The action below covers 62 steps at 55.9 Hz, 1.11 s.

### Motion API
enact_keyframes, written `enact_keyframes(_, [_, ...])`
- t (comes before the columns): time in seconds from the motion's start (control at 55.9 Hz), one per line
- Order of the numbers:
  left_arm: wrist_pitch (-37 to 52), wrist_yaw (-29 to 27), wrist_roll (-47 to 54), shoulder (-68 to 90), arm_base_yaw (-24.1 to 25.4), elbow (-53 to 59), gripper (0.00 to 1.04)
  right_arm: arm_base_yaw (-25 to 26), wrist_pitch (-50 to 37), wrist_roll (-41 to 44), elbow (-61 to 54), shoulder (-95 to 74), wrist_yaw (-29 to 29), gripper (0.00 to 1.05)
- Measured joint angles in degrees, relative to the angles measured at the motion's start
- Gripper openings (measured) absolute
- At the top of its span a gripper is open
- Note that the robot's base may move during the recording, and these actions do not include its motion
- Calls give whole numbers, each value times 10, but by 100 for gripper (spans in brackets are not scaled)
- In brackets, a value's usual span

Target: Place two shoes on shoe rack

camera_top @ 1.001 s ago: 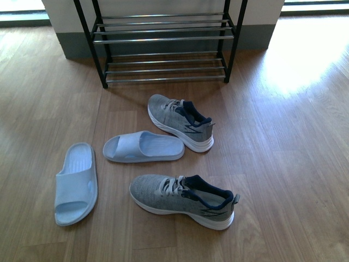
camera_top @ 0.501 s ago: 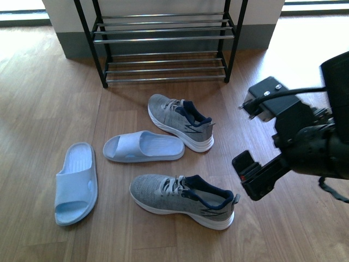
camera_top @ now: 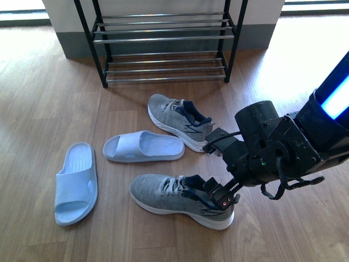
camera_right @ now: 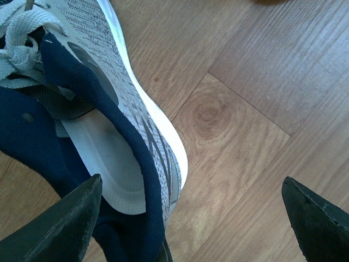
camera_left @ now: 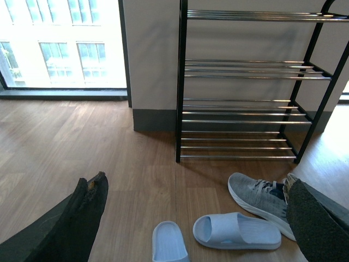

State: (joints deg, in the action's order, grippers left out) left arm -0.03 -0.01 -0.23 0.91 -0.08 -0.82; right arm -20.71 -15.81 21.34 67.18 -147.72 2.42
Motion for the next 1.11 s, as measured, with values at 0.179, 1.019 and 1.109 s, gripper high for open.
enact_keyframes(0.179, [0, 0, 0, 0, 0, 0, 95, 2, 22, 23, 45, -36, 1, 96])
enact_keyframes(1.019, [0, 0, 0, 0, 0, 0, 95, -3, 61, 73, 122, -116, 52, 1])
enact_keyframes(1.109, [0, 0, 0, 0, 0, 0, 95, -2, 39, 69, 101, -108, 46, 1])
